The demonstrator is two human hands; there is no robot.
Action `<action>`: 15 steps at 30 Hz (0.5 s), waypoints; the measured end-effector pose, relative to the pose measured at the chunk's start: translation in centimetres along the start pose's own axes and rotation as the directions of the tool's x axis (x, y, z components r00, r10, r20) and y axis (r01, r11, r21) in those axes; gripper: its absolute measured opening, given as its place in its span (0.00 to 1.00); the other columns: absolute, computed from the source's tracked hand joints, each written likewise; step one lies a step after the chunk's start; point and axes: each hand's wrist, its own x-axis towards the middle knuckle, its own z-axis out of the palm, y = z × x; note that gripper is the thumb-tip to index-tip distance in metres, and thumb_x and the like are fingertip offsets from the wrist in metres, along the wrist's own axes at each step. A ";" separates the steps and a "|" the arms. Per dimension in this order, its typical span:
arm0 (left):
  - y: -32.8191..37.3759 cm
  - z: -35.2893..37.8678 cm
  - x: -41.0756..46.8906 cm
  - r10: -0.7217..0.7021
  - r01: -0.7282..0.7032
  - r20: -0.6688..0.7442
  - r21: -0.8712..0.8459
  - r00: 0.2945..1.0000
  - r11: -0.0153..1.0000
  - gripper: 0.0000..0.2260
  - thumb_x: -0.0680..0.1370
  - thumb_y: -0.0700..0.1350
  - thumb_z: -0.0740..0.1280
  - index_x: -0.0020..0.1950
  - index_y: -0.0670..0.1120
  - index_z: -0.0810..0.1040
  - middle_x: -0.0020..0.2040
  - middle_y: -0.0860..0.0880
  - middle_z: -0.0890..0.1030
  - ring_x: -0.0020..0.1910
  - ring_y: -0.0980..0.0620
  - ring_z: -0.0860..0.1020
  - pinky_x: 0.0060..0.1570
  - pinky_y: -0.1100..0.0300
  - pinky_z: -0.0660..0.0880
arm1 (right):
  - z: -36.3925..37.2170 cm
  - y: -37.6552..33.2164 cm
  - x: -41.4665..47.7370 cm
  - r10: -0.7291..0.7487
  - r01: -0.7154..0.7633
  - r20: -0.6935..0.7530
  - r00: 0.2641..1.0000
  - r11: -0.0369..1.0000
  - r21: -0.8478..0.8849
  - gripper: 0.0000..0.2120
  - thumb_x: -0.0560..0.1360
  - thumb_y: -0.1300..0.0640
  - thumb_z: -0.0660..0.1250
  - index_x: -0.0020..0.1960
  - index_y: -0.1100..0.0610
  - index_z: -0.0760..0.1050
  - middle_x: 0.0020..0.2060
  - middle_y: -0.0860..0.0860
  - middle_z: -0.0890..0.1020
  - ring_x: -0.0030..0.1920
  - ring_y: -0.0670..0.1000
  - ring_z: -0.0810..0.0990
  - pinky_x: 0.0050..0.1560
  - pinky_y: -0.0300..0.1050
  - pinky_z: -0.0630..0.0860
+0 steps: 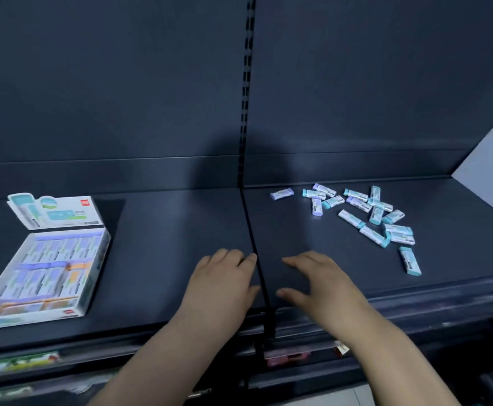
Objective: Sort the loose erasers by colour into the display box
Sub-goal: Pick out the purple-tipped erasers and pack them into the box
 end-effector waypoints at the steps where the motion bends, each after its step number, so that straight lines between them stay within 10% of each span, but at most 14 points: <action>1: -0.3 0.0 0.2 -0.004 0.004 -0.002 0.000 1.000 1.000 0.25 0.81 0.55 0.55 0.76 0.51 0.54 0.68 0.53 0.66 0.67 0.52 0.62 0.65 0.59 0.58 | 0.0 -0.1 0.3 -0.005 0.005 0.000 1.000 1.000 -0.006 0.27 0.71 0.44 0.69 0.68 0.48 0.67 0.61 0.44 0.72 0.64 0.45 0.67 0.65 0.39 0.64; 15: -2.8 -0.5 5.5 0.059 -0.059 0.008 0.002 0.998 0.998 0.25 0.81 0.56 0.54 0.76 0.51 0.53 0.69 0.53 0.64 0.68 0.52 0.62 0.65 0.59 0.59 | -1.4 -0.2 5.6 0.034 -0.035 -0.051 0.998 0.999 -0.024 0.28 0.70 0.43 0.69 0.68 0.48 0.68 0.60 0.45 0.72 0.64 0.46 0.67 0.65 0.40 0.66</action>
